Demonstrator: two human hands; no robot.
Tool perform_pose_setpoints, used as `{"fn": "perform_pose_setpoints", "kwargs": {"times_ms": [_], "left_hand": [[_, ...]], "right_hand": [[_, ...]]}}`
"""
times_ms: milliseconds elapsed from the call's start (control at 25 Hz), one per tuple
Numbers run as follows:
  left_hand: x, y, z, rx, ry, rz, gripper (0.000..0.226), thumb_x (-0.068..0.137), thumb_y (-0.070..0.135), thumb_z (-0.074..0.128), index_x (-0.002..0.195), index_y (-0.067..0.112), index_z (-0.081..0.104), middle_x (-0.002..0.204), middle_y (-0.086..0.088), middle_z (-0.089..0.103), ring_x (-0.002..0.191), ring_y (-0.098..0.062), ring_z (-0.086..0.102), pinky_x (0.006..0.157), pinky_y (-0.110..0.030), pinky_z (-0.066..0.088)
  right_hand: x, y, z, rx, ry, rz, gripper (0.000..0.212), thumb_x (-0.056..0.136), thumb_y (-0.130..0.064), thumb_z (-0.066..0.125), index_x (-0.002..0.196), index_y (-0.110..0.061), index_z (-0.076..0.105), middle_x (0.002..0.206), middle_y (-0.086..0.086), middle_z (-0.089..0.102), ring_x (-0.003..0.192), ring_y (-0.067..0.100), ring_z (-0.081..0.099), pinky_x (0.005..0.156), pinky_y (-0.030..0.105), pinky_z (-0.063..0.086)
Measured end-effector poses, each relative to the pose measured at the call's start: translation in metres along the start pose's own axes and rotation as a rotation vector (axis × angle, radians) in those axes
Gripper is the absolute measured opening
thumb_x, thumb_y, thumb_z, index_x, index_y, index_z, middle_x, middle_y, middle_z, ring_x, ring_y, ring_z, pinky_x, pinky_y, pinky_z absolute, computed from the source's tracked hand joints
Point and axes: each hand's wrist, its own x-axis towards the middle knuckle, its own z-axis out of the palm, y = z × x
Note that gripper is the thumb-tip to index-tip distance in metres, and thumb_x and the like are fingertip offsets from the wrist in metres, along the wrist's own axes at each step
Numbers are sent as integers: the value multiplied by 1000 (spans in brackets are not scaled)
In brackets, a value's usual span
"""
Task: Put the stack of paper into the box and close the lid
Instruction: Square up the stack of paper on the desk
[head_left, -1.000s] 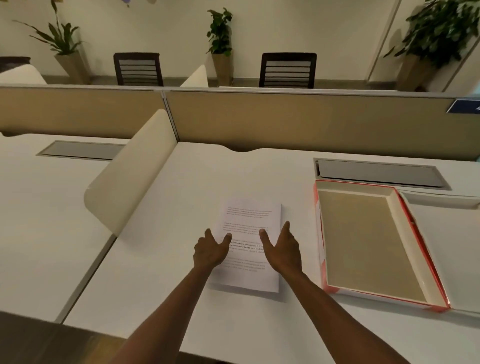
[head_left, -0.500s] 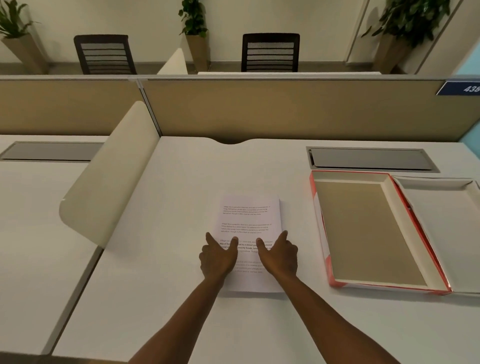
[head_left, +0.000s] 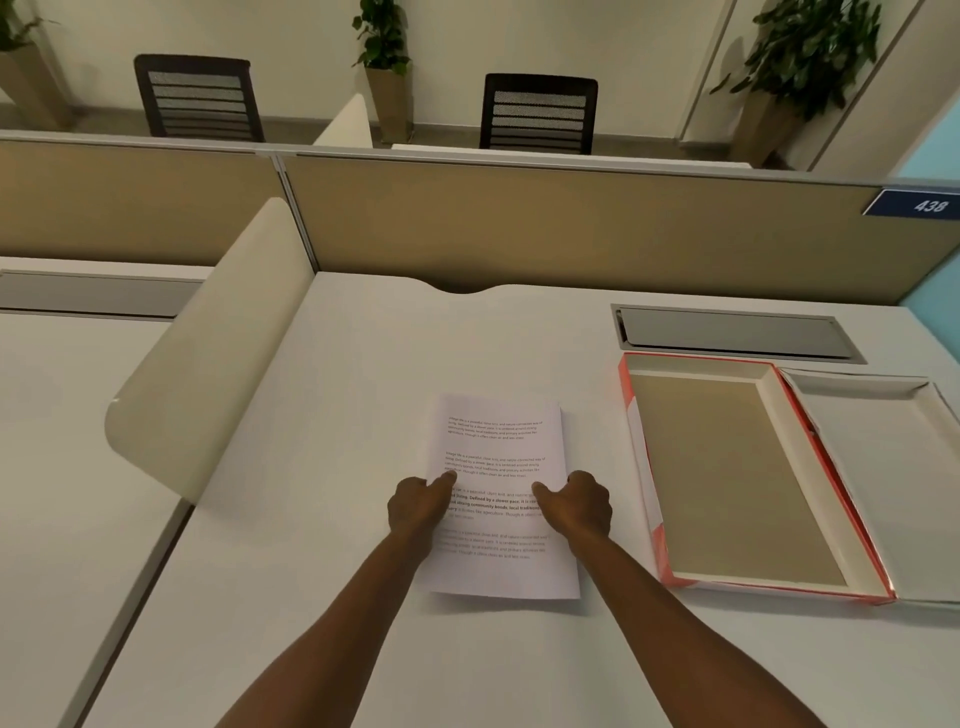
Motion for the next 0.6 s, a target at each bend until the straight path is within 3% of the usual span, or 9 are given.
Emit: {"fn": "perform_pose_setpoints", "kwargs": {"times_ms": [80, 200, 280, 400, 600], "left_hand": [[6, 1, 4, 41, 13, -29, 87, 58, 72, 64, 116, 7, 67, 122, -15, 70, 110, -37, 66, 100, -49, 54], [-10, 12, 8, 152, 48, -22, 80, 77, 60, 69, 135, 7, 54, 140, -17, 48, 130, -39, 49, 104, -46, 46], [-11, 16, 11, 148, 12, -6, 83, 71, 61, 72, 133, 11, 52, 137, -16, 49, 125, -38, 54, 101, -46, 51], [18, 10, 17, 102, -49, 7, 99, 42, 73, 68, 122, 17, 57, 119, -11, 67, 104, -35, 68, 92, -50, 59], [10, 20, 6, 2, -97, -11, 83, 51, 58, 78, 118, 13, 62, 105, -11, 75, 97, -35, 72, 91, -51, 60]], "right_hand": [[0, 1, 0, -52, 18, -26, 48, 85, -41, 70, 116, -6, 62, 116, 11, 69, 102, 28, 69, 83, 33, 55], [1, 1, -1, -88, 30, -35, 49, 85, -39, 72, 120, -5, 61, 119, 11, 68, 107, 28, 67, 86, 33, 54], [3, 1, 0, -89, 26, -38, 48, 84, -39, 73, 118, -6, 62, 117, 11, 69, 105, 29, 67, 85, 34, 55], [5, 2, 1, -83, 25, -35, 44, 82, -39, 75, 109, -7, 63, 111, 11, 70, 99, 28, 69, 82, 35, 57], [6, 3, 0, -91, 23, -31, 48, 83, -40, 74, 115, -7, 61, 116, 11, 67, 105, 28, 67, 83, 33, 54]]}}
